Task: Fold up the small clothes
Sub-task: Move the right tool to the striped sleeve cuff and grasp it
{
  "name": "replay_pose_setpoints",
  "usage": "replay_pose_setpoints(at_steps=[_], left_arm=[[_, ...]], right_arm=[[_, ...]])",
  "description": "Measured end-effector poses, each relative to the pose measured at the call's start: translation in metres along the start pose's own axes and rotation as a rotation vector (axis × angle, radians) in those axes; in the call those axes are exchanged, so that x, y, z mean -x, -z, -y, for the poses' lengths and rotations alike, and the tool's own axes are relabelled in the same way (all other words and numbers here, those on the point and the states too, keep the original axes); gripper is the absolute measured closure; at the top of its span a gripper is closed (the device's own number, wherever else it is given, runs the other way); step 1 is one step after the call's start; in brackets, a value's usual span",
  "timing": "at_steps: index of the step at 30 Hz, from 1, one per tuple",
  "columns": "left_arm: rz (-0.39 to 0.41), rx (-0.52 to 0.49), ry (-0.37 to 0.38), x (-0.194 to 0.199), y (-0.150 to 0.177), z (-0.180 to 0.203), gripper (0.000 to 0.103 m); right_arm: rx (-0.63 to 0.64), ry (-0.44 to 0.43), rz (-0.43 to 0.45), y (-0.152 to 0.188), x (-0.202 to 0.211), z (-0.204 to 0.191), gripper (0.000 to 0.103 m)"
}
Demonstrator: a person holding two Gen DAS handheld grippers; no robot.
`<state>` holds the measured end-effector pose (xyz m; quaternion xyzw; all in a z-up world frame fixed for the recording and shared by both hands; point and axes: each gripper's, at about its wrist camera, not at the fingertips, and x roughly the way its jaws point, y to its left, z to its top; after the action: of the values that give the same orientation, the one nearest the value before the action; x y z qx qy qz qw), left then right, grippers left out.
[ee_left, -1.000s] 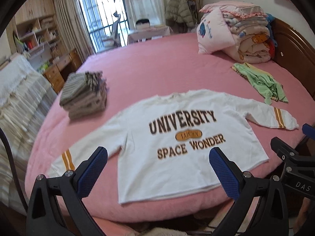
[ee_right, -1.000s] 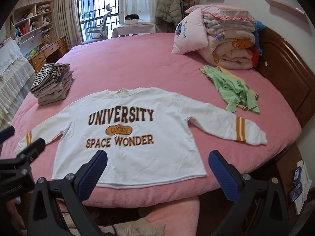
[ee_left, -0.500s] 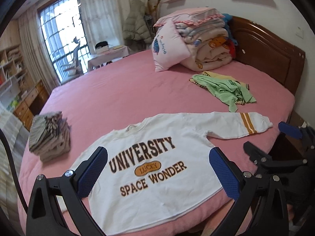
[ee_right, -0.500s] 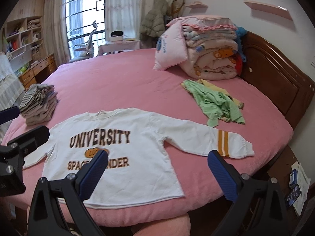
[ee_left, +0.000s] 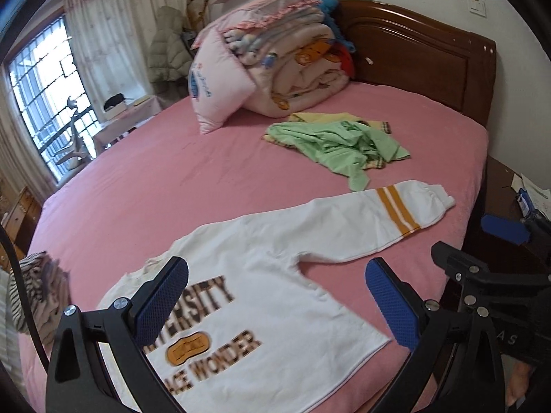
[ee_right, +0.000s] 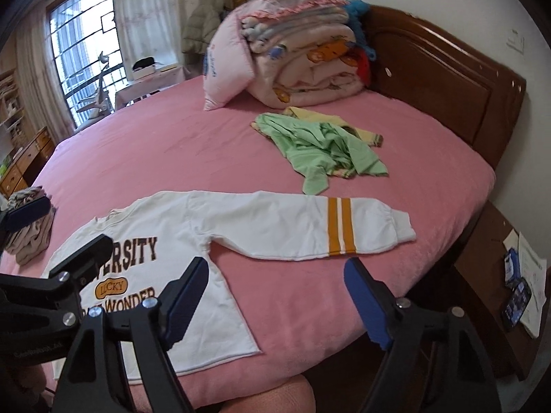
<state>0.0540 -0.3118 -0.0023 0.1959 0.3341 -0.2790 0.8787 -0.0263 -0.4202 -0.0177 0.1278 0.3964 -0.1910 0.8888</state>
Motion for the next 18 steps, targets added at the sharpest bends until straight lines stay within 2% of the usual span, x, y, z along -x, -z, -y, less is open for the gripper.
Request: replay_pose_setpoints(at_steps=[7, 10, 14, 18], left_arm=[[-0.046, -0.004, 0.073, -0.062, -0.015, 0.037, 0.001], [-0.069, -0.015, 0.079, -0.085, -0.014, 0.049, 0.001], [-0.142, 0.009, 0.091, -0.113, -0.007, 0.055, 0.001], [-0.173, 0.021, 0.092, -0.128, -0.005, 0.057, 0.001]], right_arm=[[-0.153, 0.002, -0.047, 0.001, -0.043, 0.053, 0.03], [-0.177, 0.033, -0.064, 0.002, -0.059, 0.068, 0.03], [-0.211, 0.041, -0.087, 0.004, -0.077, 0.082, 0.03], [-0.221, 0.05, -0.091, 0.001, -0.09, 0.087, 0.03]])
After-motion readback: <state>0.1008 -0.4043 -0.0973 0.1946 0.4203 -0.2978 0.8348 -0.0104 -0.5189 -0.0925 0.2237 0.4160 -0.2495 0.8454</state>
